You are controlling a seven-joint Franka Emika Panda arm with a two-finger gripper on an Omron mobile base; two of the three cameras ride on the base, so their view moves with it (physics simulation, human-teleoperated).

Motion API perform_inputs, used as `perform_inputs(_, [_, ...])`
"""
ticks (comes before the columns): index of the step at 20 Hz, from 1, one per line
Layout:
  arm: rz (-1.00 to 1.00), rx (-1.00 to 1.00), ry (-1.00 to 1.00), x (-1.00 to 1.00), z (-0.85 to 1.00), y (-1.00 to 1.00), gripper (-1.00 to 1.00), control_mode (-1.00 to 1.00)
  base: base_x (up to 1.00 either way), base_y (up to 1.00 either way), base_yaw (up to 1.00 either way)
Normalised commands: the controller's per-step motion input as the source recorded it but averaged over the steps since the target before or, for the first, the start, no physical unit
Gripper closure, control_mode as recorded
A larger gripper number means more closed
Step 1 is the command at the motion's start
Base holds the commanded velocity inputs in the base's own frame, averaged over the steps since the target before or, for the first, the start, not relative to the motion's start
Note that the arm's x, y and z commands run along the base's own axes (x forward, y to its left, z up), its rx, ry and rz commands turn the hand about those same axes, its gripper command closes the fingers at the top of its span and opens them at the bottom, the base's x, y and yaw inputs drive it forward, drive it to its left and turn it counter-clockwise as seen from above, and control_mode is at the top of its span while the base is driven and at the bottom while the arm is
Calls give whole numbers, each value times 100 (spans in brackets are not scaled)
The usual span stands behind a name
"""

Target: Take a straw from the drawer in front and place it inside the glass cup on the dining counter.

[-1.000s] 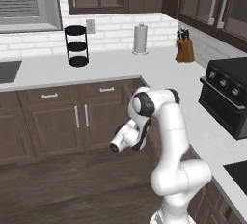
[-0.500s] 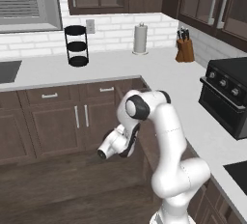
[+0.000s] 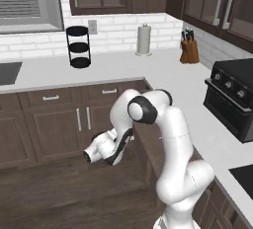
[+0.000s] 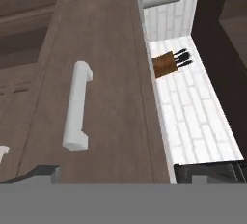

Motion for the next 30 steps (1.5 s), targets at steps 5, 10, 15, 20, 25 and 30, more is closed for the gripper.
perform_inputs(5, [-36, 24, -2, -64, 65, 4, -100, -100, 0, 0, 0])
perform_inputs(10, [-52, 45, 0, -50, 69, -29, -100, -100, 0, 0, 0])
perform_inputs(15, [-49, 34, -1, -24, 100, -26, -100, -100, 0, 0, 0])
perform_inputs(20, [-42, 25, 0, -2, 87, -41, -100, -100, 0, 0, 0])
perform_inputs(25, [-36, 22, -10, 0, 15, -60, -100, -100, 0, 0, 0])
perform_inputs(30, [-28, 25, -8, 0, -5, -59, -100, -100, 0, 0, 0])
